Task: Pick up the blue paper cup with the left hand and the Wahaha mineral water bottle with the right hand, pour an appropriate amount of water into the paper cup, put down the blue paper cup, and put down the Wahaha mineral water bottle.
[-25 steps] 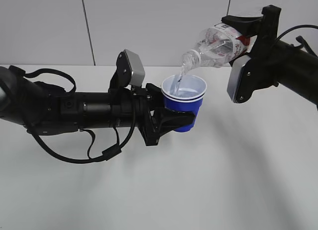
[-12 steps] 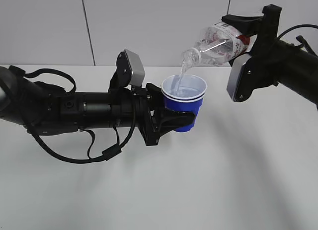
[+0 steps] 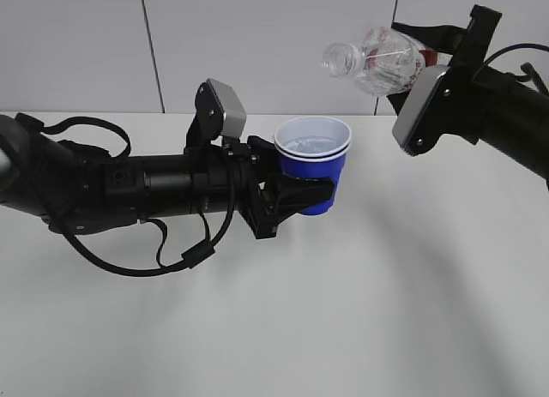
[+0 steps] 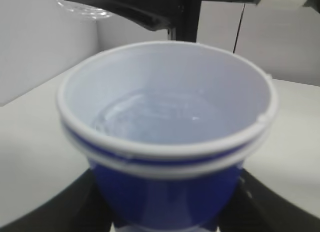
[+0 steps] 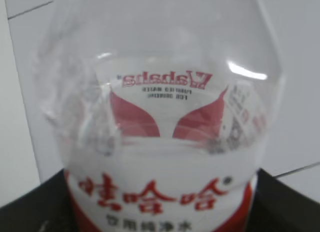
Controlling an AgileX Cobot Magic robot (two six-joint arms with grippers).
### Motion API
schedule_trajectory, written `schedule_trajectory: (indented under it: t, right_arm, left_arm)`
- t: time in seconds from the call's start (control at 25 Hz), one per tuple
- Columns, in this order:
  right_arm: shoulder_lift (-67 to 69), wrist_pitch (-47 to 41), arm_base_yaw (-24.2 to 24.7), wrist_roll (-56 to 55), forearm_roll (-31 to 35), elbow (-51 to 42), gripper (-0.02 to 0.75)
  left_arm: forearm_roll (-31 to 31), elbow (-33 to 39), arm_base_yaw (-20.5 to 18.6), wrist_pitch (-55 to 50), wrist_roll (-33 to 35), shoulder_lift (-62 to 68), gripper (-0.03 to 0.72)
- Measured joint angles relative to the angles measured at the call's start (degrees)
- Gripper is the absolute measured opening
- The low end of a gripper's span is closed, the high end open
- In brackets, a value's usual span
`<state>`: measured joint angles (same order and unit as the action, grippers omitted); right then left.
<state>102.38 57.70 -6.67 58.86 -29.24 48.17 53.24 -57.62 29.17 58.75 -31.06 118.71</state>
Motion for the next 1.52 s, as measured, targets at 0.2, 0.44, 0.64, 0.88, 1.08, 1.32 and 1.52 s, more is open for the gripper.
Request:
schedule_trajectory:
  t: [0.2,0.44,0.64,0.88,1.08,1.32,1.52]
  right_arm:
    - [0.00,0.65,0.00,-16.61,3.62,0.00,0.469]
    - [0.00,4.05,0.00,-40.64,8.17,0.00,0.469]
    - [0.00,3.75,0.00,-53.91,9.07,0.00,0.469]
    - [-2.64,-5.59,0.00,-60.74,9.07,0.00,0.469]
    - [-5.31,-13.33,0.00,-62.60,9.07,0.00,0.469]
    - [-6.65,-15.58,0.00,-62.94,9.16,0.00,0.469]
    - [-6.65,-17.17,0.00,-64.02,8.95,0.00,0.469]
  left_arm:
    - [-1.46,0.00,0.00,0.00,1.45,0.00,0.425]
    - [-9.16,0.00,0.00,-0.48,6.12,0.00,0.425]
    - [-16.76,0.00,-0.33,-1.29,7.41,0.10,0.425]
    - [-21.85,0.00,-2.06,-4.26,10.90,0.12,0.425]
    - [-26.23,0.69,-5.46,-5.73,12.13,0.22,0.425]
    - [-30.86,3.92,-8.57,-6.95,16.58,-1.43,0.425]
    - [-37.00,8.24,-9.07,-7.39,20.91,-4.91,0.425]
